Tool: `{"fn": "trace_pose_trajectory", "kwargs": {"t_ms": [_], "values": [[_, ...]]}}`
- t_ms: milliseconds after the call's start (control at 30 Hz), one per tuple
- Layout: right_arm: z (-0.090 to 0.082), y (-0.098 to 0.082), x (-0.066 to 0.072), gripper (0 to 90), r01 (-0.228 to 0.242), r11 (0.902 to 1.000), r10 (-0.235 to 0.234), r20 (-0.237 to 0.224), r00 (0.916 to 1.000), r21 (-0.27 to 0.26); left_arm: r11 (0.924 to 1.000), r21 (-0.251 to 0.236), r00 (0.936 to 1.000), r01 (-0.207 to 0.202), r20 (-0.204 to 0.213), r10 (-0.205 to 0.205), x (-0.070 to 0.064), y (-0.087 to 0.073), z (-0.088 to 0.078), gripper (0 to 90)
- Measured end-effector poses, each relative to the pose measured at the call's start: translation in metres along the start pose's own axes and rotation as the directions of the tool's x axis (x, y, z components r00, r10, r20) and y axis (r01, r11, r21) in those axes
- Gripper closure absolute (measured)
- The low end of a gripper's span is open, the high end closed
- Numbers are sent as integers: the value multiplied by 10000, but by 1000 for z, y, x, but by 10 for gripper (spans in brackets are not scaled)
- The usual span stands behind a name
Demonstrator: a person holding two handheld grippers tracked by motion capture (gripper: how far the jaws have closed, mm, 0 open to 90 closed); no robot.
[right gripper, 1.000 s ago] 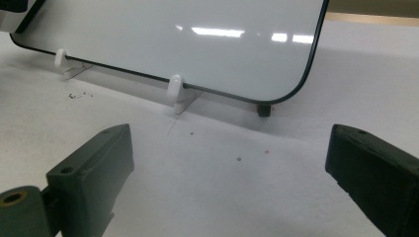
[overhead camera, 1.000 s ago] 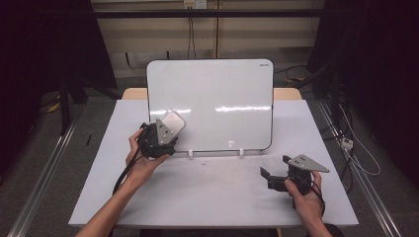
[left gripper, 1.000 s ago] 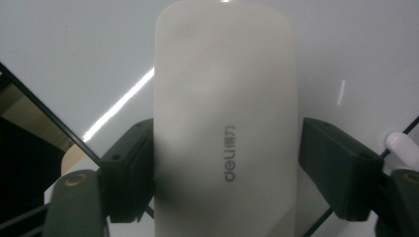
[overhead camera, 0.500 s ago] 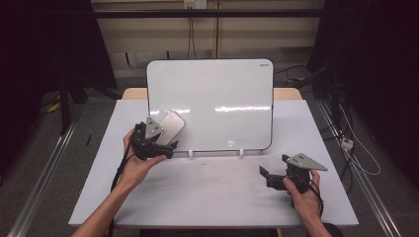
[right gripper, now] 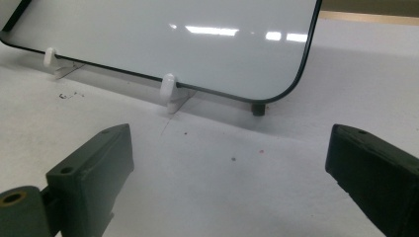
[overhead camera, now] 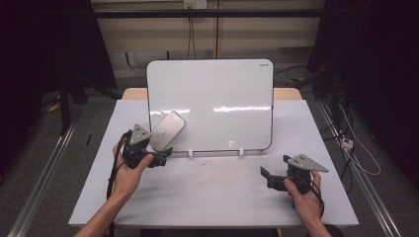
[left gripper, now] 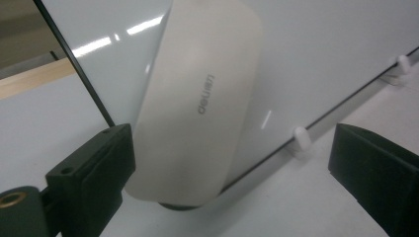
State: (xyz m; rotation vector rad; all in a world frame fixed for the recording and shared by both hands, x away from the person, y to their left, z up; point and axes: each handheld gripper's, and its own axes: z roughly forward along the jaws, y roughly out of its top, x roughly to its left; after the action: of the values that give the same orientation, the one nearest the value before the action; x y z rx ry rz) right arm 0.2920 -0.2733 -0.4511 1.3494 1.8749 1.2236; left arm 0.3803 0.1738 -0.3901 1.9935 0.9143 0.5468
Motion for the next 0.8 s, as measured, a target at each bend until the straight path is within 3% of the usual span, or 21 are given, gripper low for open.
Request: {"fn": "trace_pose_trajectory", "kwargs": {"t_ms": [233,600,800], "values": [[-2,0,1,44,-5,10000,5,-20,10000,-68,9998,152,9991,157,-390,-151,-1,-10,-15,43],[-3,-1,1,44,1,10000,-1,29,10000,-20,9996,74,9996,285,-16,-285,-6,-35,-27,46],[-2,-1,0,44,-26,10000,26,51,10000,-6,9990,227,9993,377,-86,-375,-7,-50,-32,48]]}}
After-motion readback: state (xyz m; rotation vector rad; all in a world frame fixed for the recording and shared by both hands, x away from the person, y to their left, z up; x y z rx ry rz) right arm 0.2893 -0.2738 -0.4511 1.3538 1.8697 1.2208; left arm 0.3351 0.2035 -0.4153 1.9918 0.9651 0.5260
